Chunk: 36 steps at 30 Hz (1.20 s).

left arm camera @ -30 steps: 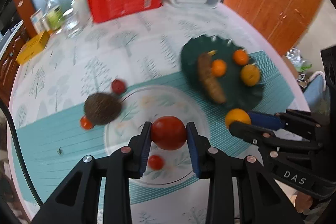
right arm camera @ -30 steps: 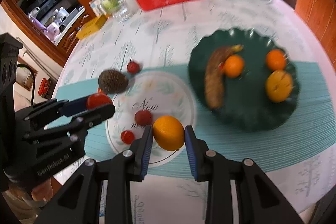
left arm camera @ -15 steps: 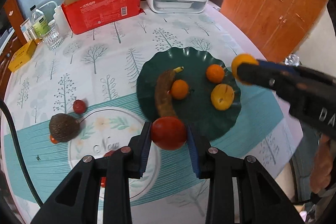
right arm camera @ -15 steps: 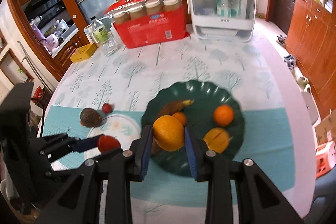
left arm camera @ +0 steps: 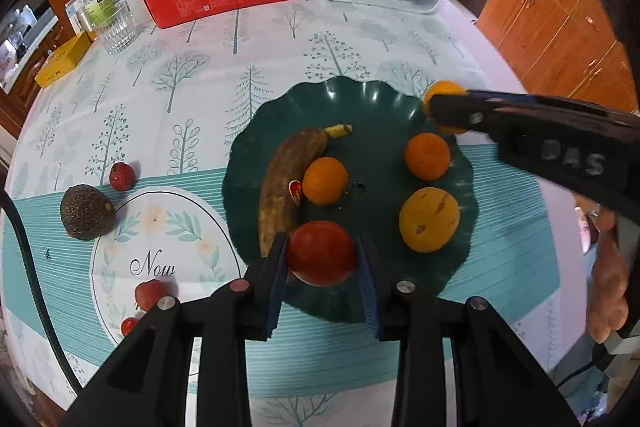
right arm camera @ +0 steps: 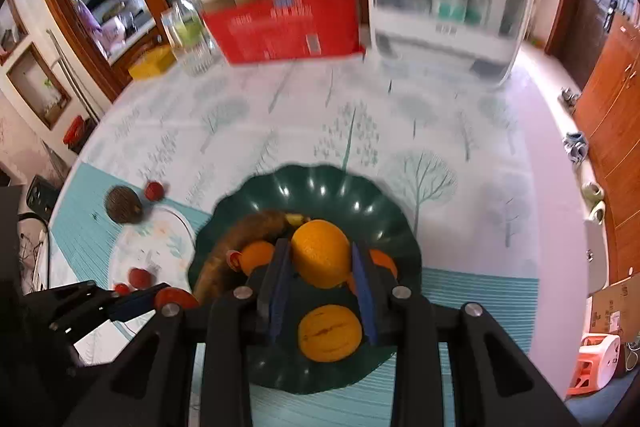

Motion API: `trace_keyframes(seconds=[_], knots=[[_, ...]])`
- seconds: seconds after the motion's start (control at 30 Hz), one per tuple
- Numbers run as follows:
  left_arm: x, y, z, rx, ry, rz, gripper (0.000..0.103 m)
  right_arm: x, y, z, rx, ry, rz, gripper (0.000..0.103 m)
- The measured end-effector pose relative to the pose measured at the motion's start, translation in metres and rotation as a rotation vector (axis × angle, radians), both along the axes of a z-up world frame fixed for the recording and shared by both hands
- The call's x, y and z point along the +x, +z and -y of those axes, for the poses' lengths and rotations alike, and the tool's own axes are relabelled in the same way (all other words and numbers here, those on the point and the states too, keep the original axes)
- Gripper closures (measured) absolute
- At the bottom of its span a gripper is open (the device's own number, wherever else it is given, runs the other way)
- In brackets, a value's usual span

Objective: Organize fruits
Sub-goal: 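Carry the tomato with the left tool while the right tool carries the orange to the green plate, then open the left tool releasing the tomato while the right tool releases the orange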

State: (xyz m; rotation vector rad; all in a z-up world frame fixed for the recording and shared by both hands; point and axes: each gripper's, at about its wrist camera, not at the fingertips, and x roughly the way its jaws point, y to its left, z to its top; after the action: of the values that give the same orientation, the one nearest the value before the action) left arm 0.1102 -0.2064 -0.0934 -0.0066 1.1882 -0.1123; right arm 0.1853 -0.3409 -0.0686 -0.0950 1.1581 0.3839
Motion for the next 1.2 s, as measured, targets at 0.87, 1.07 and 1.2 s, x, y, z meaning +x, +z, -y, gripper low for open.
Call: trace_keyframes(seconds=[0.87, 1.07, 1.2], knots=[[0.014, -0.029, 0.023, 0.015, 0.079, -0.076, 0.032, 0.008, -0.056, 0.0, -0.008, 0.083, -0.137, 0.062], [0.014, -0.02, 0.019, 0.007, 0.092, -0.061, 0.032, 0.008, -0.052, 0.002, -0.002, 0.08, -0.131, 0.062], [0.014, -0.016, 0.013, 0.002, 0.107, -0.049, 0.031, 0.006, -0.05, 0.002, 0.005, 0.079, -0.132, 0.062]])
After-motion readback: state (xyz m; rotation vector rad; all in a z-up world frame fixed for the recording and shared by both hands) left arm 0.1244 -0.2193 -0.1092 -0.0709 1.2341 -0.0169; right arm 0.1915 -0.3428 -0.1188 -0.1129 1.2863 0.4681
